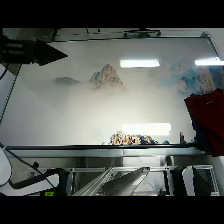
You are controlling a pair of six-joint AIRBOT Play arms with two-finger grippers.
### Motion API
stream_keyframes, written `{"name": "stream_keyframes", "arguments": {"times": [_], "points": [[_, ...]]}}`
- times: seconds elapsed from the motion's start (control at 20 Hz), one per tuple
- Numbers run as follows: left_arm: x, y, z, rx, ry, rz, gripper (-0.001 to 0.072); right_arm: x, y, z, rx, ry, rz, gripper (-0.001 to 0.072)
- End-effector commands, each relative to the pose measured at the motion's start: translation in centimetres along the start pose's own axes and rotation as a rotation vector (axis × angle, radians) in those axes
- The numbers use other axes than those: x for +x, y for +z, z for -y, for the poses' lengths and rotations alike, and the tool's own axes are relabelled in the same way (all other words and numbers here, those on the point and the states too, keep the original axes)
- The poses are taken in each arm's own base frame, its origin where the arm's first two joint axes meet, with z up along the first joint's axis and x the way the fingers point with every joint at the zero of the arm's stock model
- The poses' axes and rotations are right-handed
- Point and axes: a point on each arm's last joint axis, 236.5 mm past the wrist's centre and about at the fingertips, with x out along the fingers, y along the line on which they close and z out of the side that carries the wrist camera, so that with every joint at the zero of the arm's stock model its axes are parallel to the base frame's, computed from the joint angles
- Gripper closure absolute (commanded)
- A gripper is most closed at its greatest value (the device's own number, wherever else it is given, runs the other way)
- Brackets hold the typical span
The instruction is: Fold the shirts.
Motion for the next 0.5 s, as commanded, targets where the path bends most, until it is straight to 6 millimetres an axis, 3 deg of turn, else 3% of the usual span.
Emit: {"name": "stream_keyframes", "arguments": {"times": [0.0, 0.15, 0.25, 0.35, 0.45], "points": [[-1.0, -3.2, 0.9, -0.011, 0.015, 0.008, 0.0708, -0.2, -5.4, -6.7, -0.168, 0.189, -0.094, 0.0685], [0.7, -9.4, 1.8, -0.055, -0.031, -0.057, 0.0708, -0.5, -14.4, -7.7, -0.290, 0.289, -0.242, 0.0684], [2.7, -14.5, 2.4, -0.099, -0.066, -0.096, 0.0708, -0.6, -20.5, -6.3, -0.340, 0.344, -0.324, 0.0684], [4.6, -18.8, 2.3, -0.143, -0.073, -0.101, 0.0708, 0.4, -24.3, -4.4, -0.307, 0.365, -0.358, 0.0685], [5.9, -21.8, 1.8, -0.190, -0.062, -0.093, 0.0690, 1.3, -26.3, -2.9, -0.299, 0.354, -0.408, 0.0685]]}}
